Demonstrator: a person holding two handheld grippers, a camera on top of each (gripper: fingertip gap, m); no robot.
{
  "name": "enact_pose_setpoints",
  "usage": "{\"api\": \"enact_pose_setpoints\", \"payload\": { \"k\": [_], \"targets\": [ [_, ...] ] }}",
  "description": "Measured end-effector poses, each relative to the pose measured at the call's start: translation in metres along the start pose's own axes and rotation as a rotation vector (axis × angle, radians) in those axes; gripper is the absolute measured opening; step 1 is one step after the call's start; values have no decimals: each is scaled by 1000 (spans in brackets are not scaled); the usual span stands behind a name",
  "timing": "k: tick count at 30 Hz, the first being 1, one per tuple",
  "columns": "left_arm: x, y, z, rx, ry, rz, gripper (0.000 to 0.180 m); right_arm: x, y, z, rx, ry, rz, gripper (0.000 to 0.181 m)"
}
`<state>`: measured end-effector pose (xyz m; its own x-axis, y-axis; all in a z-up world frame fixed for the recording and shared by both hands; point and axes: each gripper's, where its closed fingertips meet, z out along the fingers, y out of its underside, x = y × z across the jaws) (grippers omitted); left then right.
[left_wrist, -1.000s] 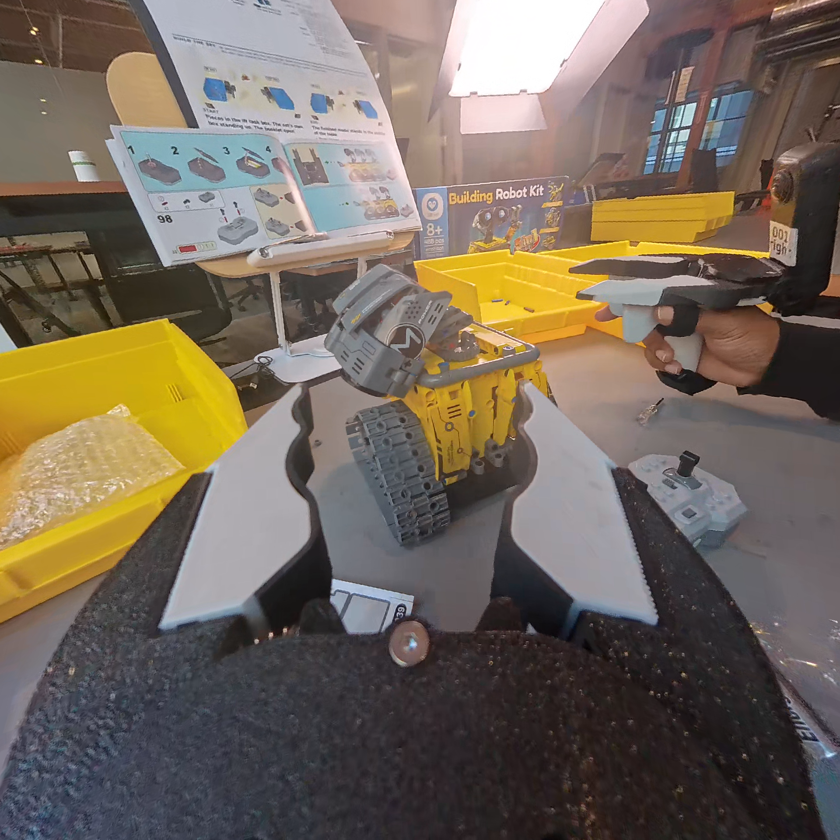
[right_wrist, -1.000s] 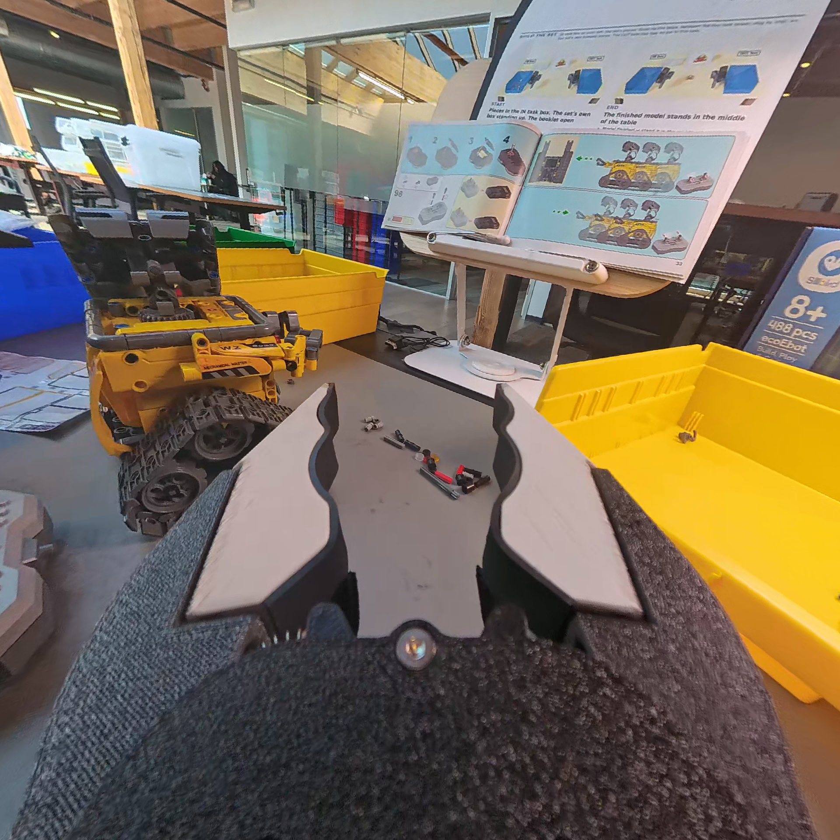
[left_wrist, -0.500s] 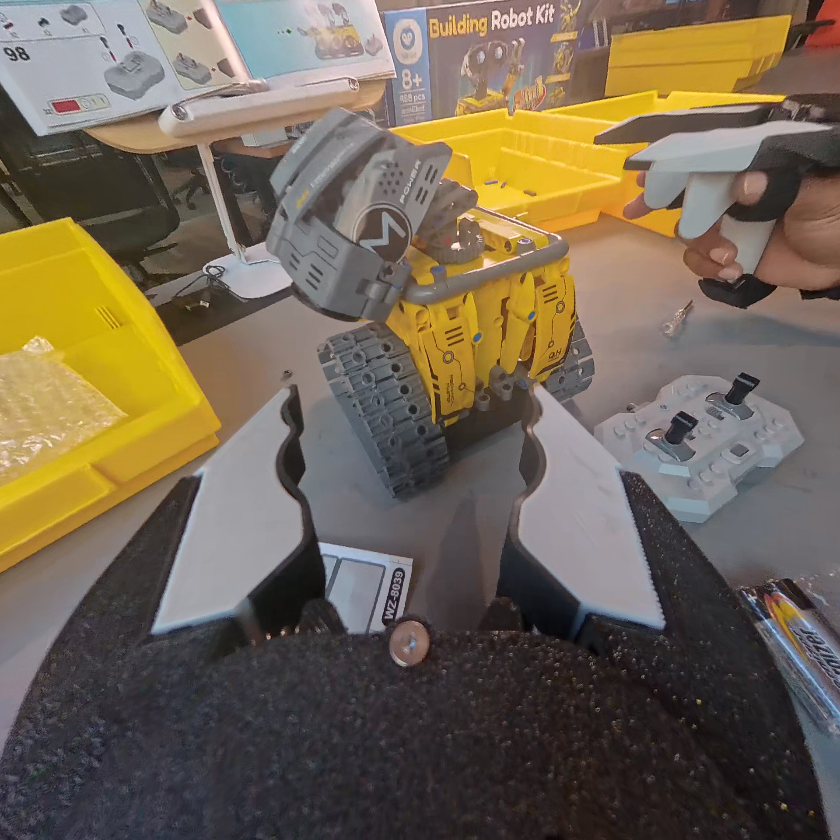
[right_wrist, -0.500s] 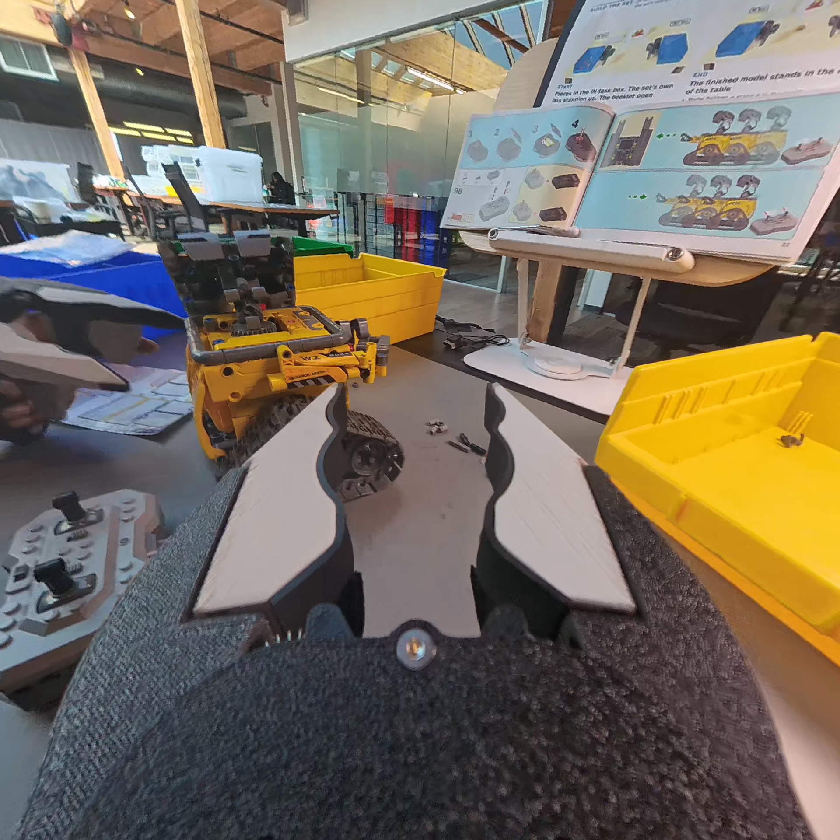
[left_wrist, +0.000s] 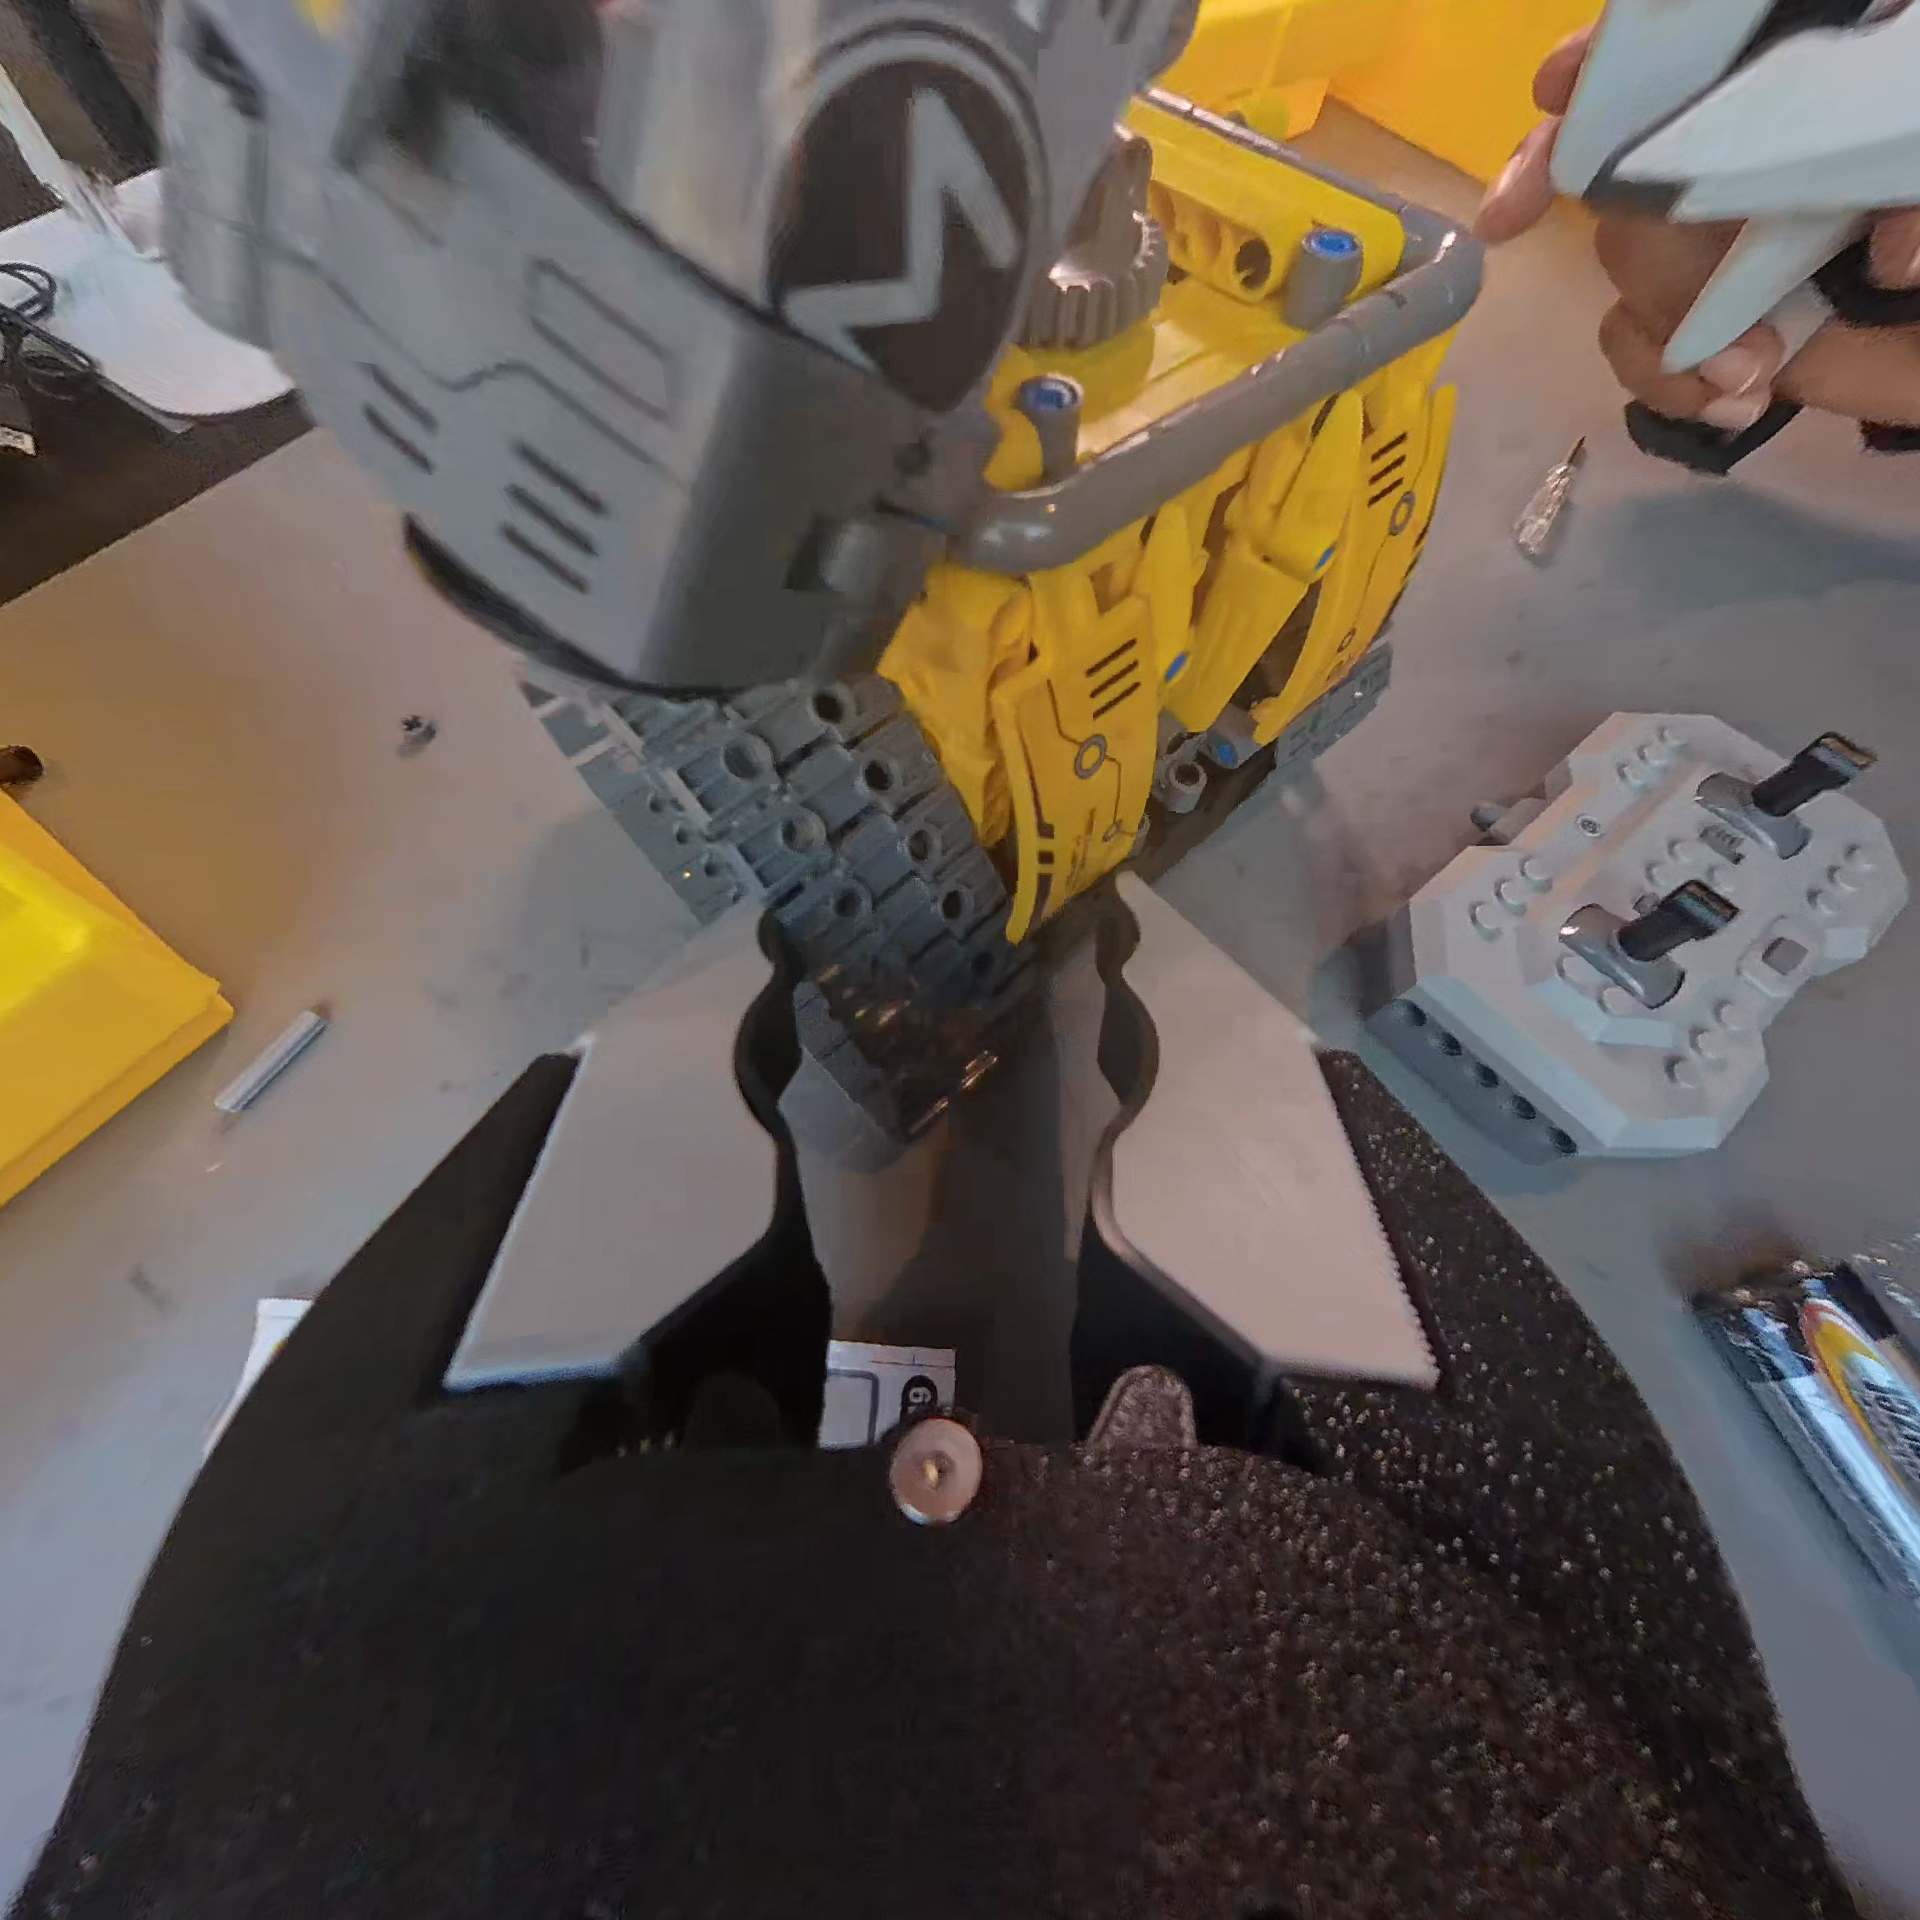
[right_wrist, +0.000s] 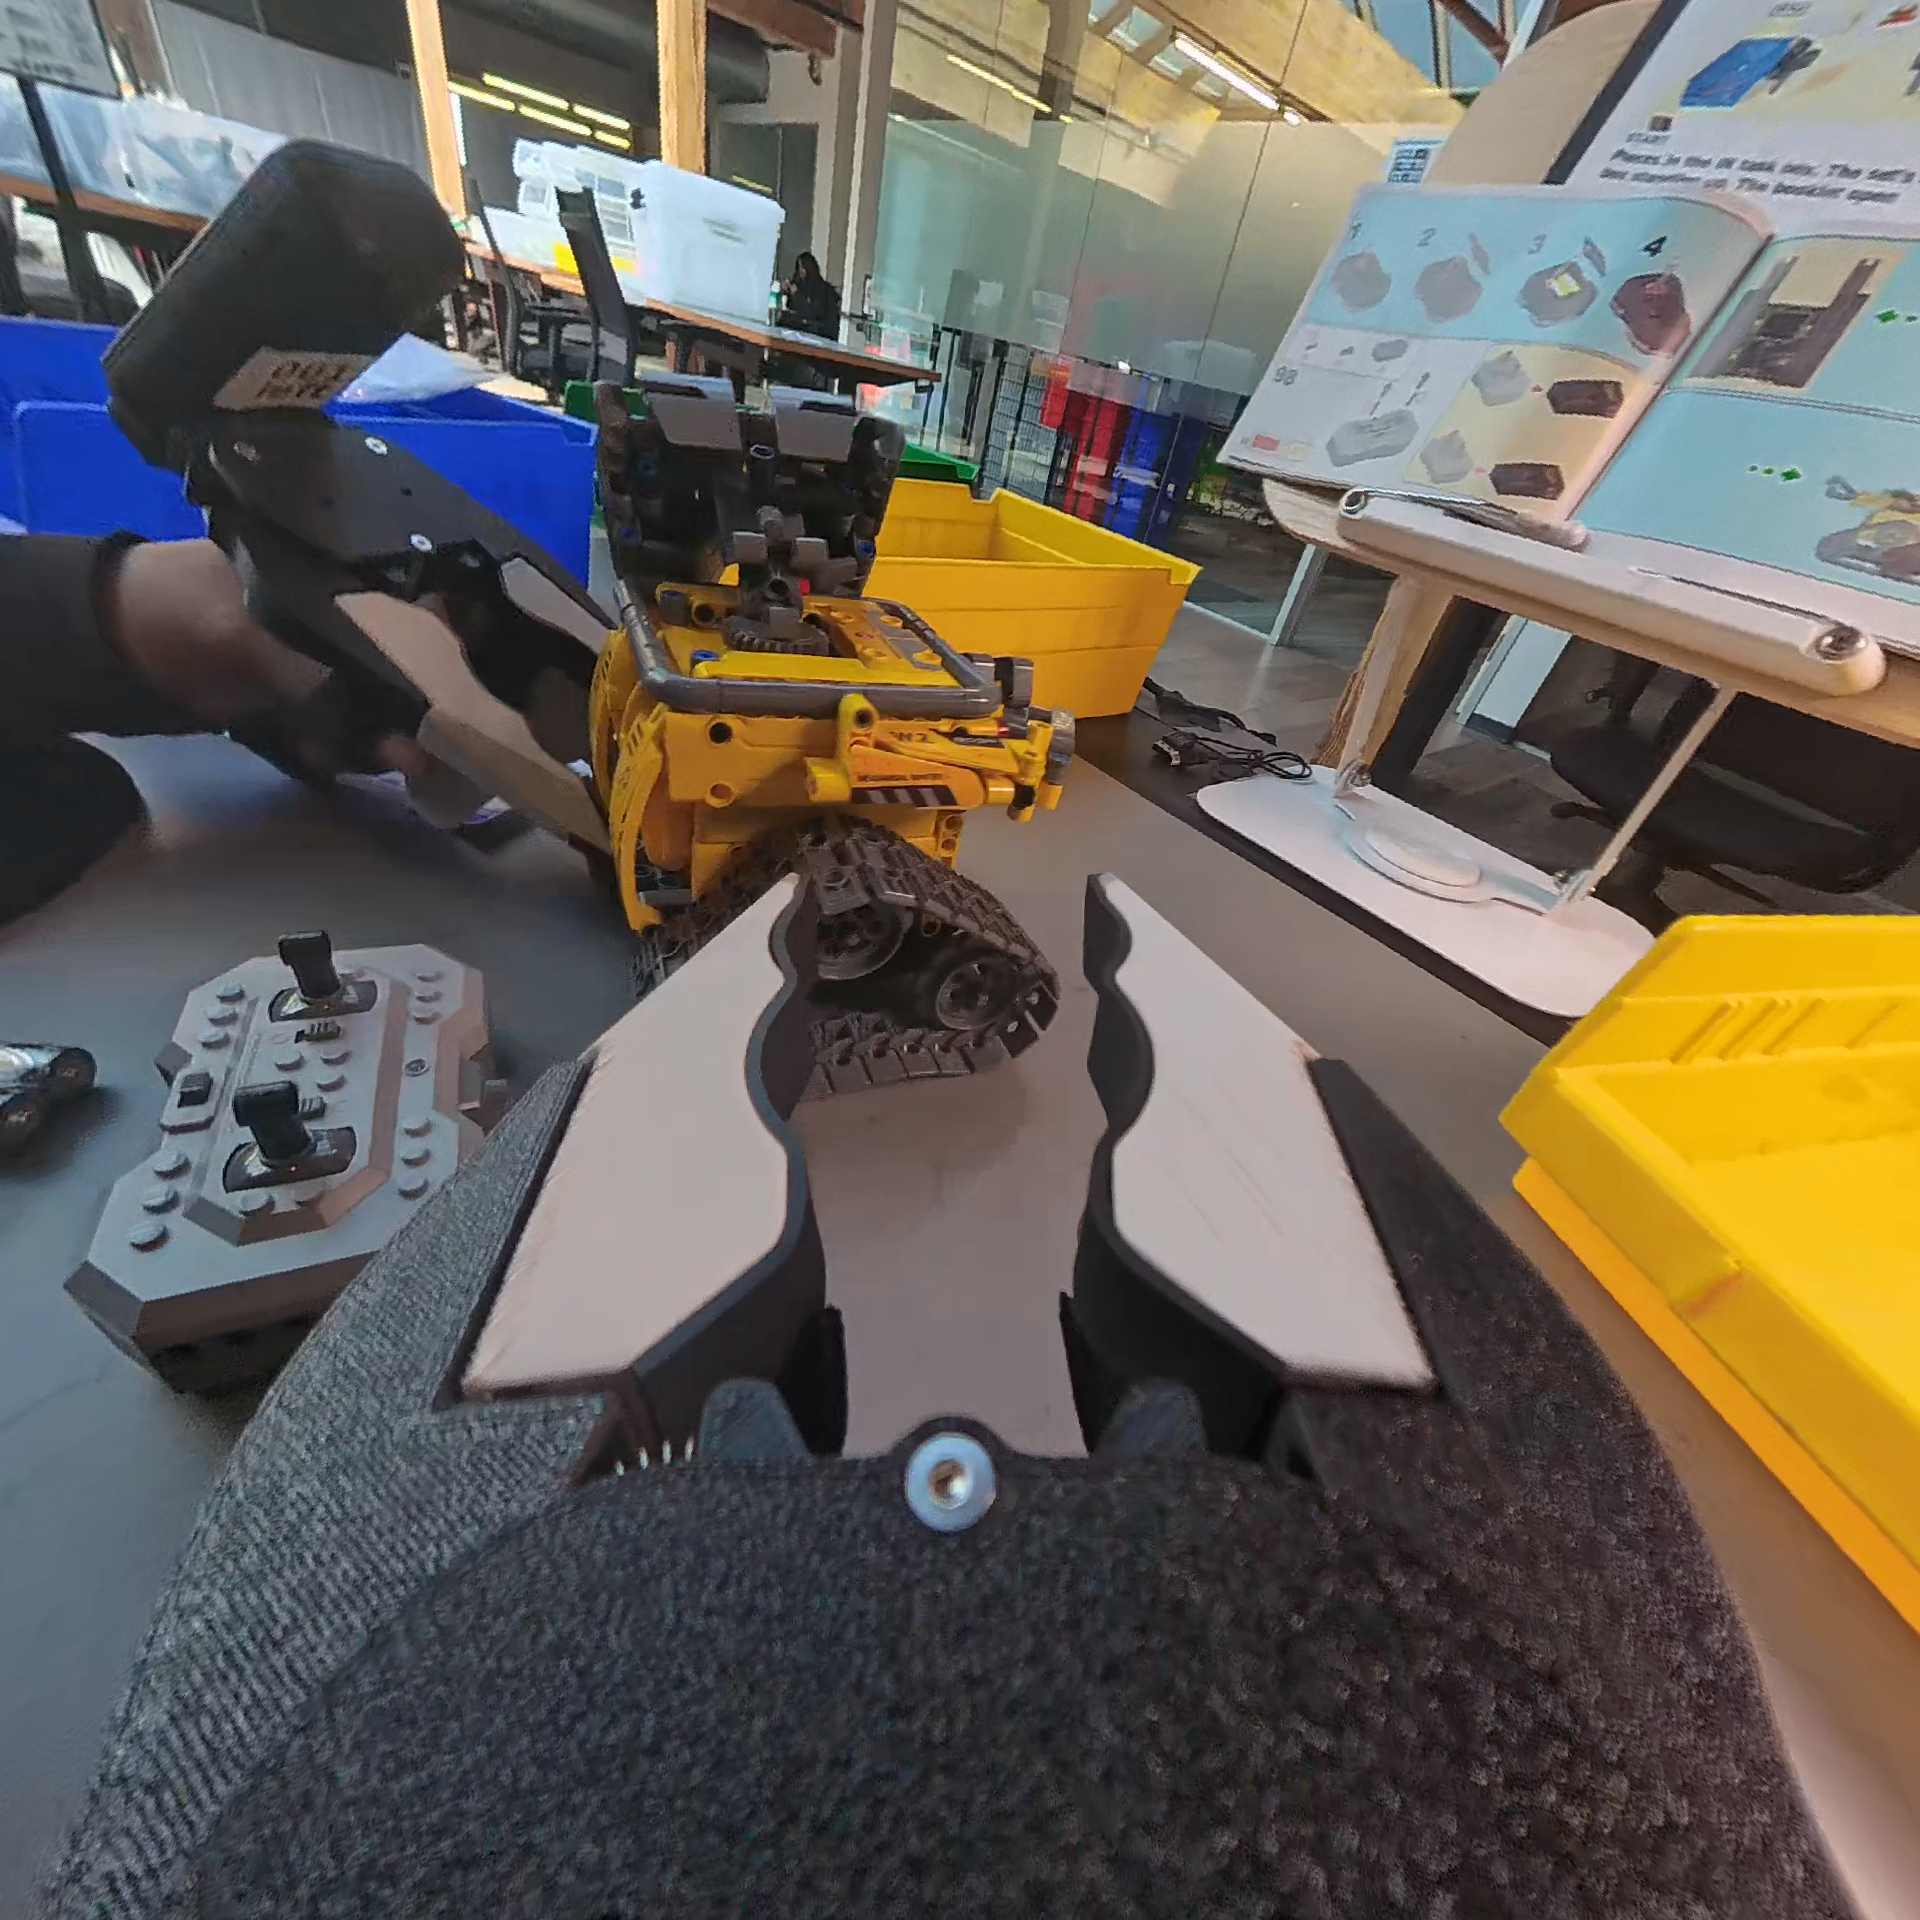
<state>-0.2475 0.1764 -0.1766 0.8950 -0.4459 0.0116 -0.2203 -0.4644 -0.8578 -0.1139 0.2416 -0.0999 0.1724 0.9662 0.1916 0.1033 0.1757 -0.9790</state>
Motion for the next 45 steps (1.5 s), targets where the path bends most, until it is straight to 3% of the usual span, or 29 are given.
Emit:
{"api": "enact_pose_setpoints", "payload": {
  "k": [5,9,13,15,20,22,25,27,30,35,41,45],
  "targets": [
    [7,-1,-3,6,5,-51,49,-33,20,13,-122,-102,-100,43],
    [9,-2,-4,2,-8,-102,48,-63,40,24,-296,-241,-59,53],
    [9,-13,-8,47,7,-227,46,-48,43,33,-377,-129,1,48],
    [10,-21,-11,81,22,-285,44,-48,53,35,-429,-136,40,54],
    [8,-31,-15,139,45,-389,44,-58,49,42,-361,-164,-13,32],
    [6,-38,-19,188,47,-387,43,-57,41,42,-327,-171,-49,32],
    [8,-52,-28,308,97,-392,43,-56,27,39,-288,-231,91,31],
    [16,-63,-37,379,184,-392,54,-51,17,37,-259,-274,171,31],
    [24,-71,-41,400,188,-281,62,-43,1,34,-237,-357,281,31],
    [19,-63,-29,301,-39,1,52,-29,-32,38,-207,-478,511,30],
    [18,-63,-27,287,-50,-62,47,-27,-23,35,-210,-459,454,33],
    [22,-64,-24,271,-72,-52,47,0,-36,19,-221,-235,93,62]
  ]
}}
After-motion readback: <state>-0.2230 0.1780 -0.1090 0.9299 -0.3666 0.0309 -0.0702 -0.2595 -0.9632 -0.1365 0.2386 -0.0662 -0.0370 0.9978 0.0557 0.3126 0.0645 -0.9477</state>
